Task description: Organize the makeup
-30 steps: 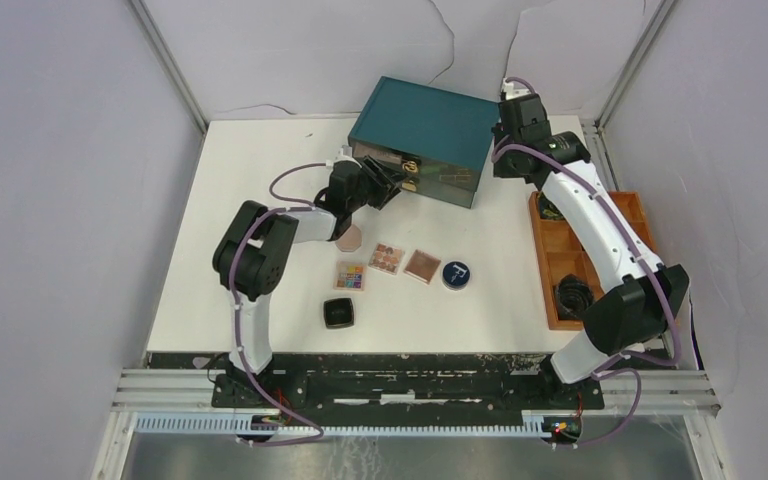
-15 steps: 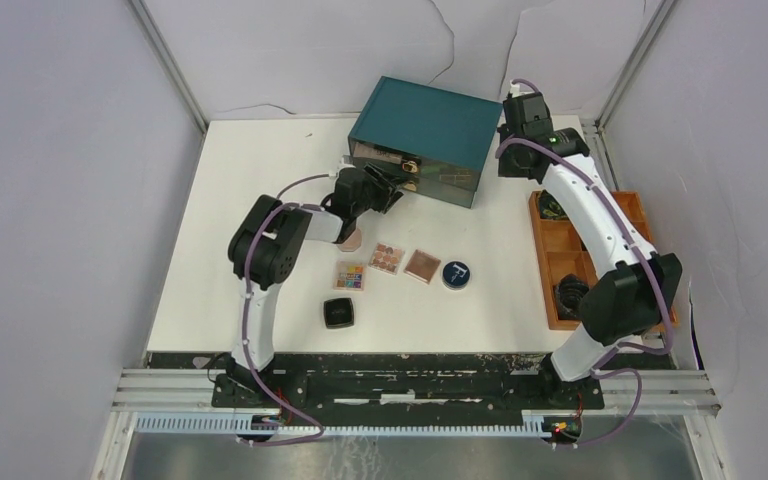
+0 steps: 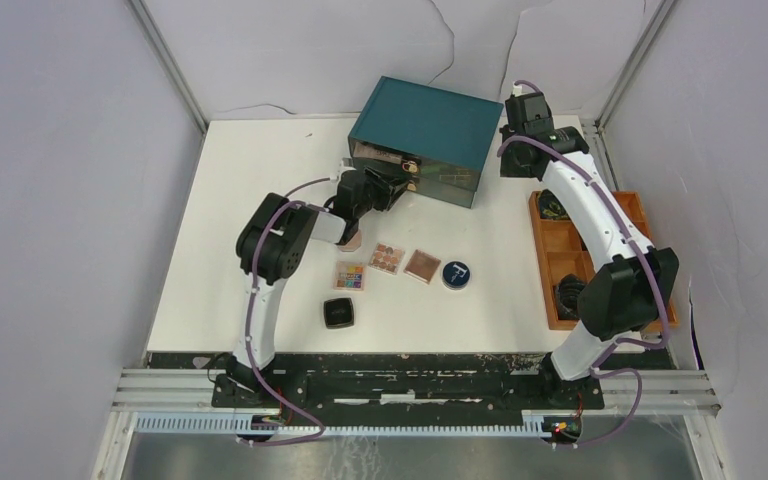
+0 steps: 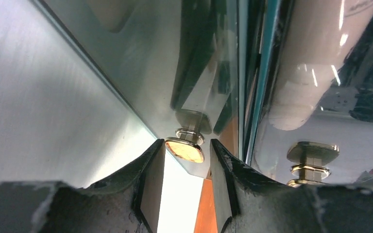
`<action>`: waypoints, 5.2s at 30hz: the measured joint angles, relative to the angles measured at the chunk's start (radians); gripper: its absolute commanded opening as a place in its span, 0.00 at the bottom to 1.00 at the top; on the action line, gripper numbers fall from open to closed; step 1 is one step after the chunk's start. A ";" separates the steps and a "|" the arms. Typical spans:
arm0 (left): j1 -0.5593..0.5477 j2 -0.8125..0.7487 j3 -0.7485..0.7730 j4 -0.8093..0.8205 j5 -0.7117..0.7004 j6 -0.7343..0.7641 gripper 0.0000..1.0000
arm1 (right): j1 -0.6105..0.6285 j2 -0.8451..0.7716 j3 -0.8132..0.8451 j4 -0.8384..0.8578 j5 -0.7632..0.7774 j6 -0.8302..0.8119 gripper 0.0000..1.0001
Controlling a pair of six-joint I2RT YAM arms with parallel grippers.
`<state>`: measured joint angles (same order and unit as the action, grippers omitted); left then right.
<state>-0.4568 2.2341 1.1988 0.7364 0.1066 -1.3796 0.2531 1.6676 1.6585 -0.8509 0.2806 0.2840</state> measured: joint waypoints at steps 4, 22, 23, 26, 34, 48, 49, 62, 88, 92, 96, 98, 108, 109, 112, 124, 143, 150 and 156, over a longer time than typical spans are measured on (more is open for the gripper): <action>0.000 0.027 0.006 0.040 -0.002 -0.021 0.45 | -0.001 0.002 0.000 0.000 -0.005 -0.001 0.29; -0.010 0.107 0.039 0.172 -0.002 -0.094 0.13 | -0.006 0.002 0.000 -0.005 -0.017 -0.001 0.29; -0.010 0.108 0.039 0.175 -0.001 -0.100 0.10 | -0.006 0.002 0.000 -0.005 -0.018 -0.001 0.29; -0.010 0.112 0.039 0.182 -0.001 -0.113 0.06 | -0.006 0.003 0.000 -0.004 -0.019 -0.001 0.29; -0.012 0.097 -0.007 0.214 0.001 -0.116 0.04 | -0.006 0.013 0.000 -0.004 -0.024 -0.001 0.29; -0.012 -0.125 -0.347 0.235 0.060 -0.112 0.04 | -0.006 0.019 -0.014 0.004 -0.059 0.005 0.29; -0.012 -0.140 -0.370 0.235 0.061 -0.109 0.04 | -0.006 0.019 -0.018 0.005 -0.060 0.006 0.29; -0.011 -0.217 -0.463 0.224 0.085 -0.019 0.63 | -0.006 0.018 -0.066 0.012 -0.077 0.013 0.61; 0.029 -0.843 -0.411 -0.555 0.117 0.655 0.93 | 0.146 -0.269 -0.378 -0.032 -0.148 0.104 0.66; 0.029 -0.894 -0.396 -0.730 0.030 0.778 0.92 | 0.227 -0.291 -0.448 -0.024 -0.151 0.147 0.66; 0.029 -0.915 -0.420 -0.814 -0.058 0.866 0.91 | 0.241 -0.302 -0.505 -0.023 -0.166 0.183 0.67; 0.029 -0.912 -0.441 -0.837 -0.096 0.890 0.91 | 0.243 -0.302 -0.513 -0.023 -0.171 0.188 0.67; 0.029 -0.823 -0.470 -0.862 -0.218 0.999 0.92 | 0.251 -0.302 -0.537 -0.006 -0.202 0.191 0.66; 0.030 -0.810 -0.463 -0.862 -0.222 1.007 0.92 | 0.251 -0.302 -0.537 -0.005 -0.203 0.191 0.66; 0.030 -0.763 -0.424 -0.861 -0.227 1.024 0.93 | 0.251 -0.302 -0.537 -0.003 -0.203 0.190 0.67; 0.029 -0.644 -0.288 -0.838 -0.190 1.058 0.92 | 0.251 -0.292 -0.537 0.010 -0.202 0.190 0.67; 0.027 -0.508 -0.253 -0.880 -0.202 1.110 0.68 | 0.251 -0.268 -0.577 0.030 -0.202 0.191 0.67; 0.027 -0.503 -0.252 -0.865 -0.210 1.120 0.44 | 0.251 -0.261 -0.577 0.031 -0.202 0.190 0.67; 0.027 -0.533 -0.208 -0.970 -0.206 1.123 0.44 | 0.251 -0.257 -0.577 0.034 -0.202 0.189 0.67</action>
<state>-0.4297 1.7016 0.9905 -0.2337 -0.0990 -0.2562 0.5041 1.4105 1.0817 -0.8169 0.0788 0.4732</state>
